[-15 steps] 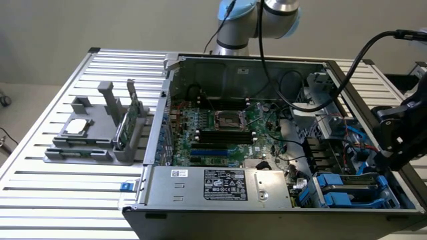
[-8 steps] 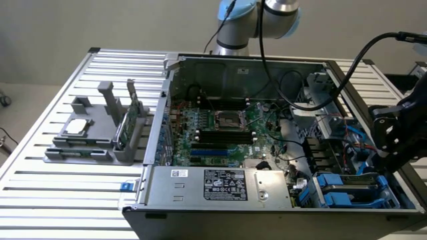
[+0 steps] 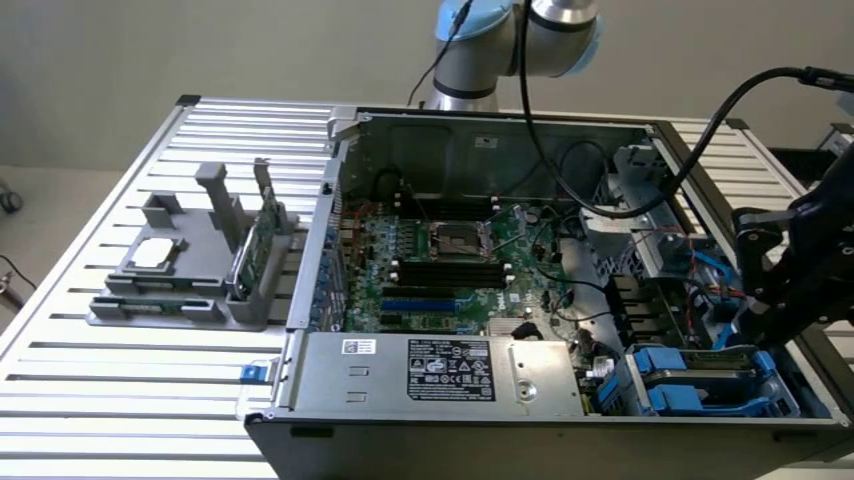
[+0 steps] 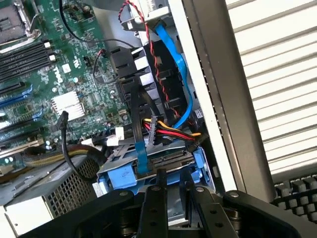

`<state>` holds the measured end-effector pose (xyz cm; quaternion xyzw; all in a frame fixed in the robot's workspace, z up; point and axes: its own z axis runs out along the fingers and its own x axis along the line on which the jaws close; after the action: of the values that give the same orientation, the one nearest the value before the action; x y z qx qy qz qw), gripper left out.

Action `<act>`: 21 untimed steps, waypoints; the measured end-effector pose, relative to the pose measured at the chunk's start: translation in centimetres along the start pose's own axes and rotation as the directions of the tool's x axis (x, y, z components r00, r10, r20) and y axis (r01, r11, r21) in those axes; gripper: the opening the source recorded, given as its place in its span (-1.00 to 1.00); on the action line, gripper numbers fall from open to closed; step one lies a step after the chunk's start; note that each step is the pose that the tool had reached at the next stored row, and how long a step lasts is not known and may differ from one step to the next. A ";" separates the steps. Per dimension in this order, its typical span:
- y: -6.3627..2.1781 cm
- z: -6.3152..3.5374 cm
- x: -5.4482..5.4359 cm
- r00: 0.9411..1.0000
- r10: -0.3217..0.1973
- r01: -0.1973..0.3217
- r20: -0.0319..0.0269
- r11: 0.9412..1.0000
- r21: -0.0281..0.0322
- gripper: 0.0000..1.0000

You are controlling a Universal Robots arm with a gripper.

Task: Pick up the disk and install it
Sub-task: 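Insert the first disk wire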

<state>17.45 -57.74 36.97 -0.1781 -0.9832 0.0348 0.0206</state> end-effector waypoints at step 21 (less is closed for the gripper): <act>0.31 0.74 -0.7 0.969 0.246 -0.246 -0.020 0.969 -0.005 -0.50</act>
<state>18.17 -57.74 36.19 -0.2990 -0.9534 0.0319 0.0247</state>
